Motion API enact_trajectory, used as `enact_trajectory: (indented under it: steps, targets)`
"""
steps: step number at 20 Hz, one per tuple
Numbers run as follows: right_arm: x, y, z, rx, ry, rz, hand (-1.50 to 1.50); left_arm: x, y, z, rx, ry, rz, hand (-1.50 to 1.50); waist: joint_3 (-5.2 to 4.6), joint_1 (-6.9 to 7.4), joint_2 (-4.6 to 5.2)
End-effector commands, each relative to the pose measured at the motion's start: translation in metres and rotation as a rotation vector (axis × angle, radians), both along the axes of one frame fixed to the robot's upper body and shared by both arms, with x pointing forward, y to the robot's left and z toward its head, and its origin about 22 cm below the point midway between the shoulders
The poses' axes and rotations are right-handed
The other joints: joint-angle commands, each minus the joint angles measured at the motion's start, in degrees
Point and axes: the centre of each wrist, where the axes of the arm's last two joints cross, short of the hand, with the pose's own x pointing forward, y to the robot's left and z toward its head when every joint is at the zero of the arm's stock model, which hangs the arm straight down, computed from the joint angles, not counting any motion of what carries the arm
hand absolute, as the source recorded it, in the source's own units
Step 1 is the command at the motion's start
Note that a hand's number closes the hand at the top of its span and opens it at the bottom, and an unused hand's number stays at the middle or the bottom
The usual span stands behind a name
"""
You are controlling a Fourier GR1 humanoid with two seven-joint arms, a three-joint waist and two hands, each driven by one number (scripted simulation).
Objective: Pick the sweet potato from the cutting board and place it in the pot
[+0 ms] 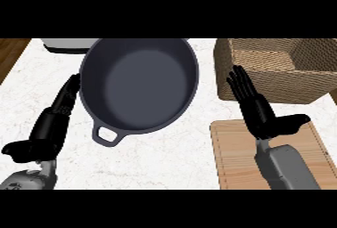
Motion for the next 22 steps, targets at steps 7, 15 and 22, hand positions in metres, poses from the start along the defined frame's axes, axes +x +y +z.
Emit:
enact_trajectory:
  steps: [7,15,22]
  targets:
    - [-0.004,-0.153,0.038,-0.851,0.013,-0.038,-1.50,-0.023,-0.028,-0.037,-0.194,0.309,-0.145,0.00,-1.27,-2.08,2.77]
    - [-0.032,-0.161,-0.009,-1.167,0.057,0.111,-1.50,-0.029,-0.039,-0.030,-0.289,0.433,-0.251,0.00,0.29,0.53,1.64]
    - [-0.034,-0.169,0.066,-1.277,0.080,0.184,-1.50,-0.026,-0.019,-0.032,-0.279,0.466,-0.208,0.00,0.09,-1.34,1.02]
